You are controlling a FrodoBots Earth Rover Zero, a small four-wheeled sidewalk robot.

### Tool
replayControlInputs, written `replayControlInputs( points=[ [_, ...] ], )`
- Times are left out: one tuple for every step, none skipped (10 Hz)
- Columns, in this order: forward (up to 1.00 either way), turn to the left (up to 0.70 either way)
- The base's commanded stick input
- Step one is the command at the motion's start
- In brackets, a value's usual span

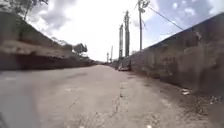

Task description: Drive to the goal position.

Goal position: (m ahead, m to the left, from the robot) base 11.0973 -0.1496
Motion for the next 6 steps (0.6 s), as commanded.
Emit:
replayControlInputs(
  points=[
    [0.7,0.0],
    [0.7,0.0],
    [0.7,0.0],
    [0.7,0.14],
    [0.7,0.21],
    [0.7,0.28]
  ],
)
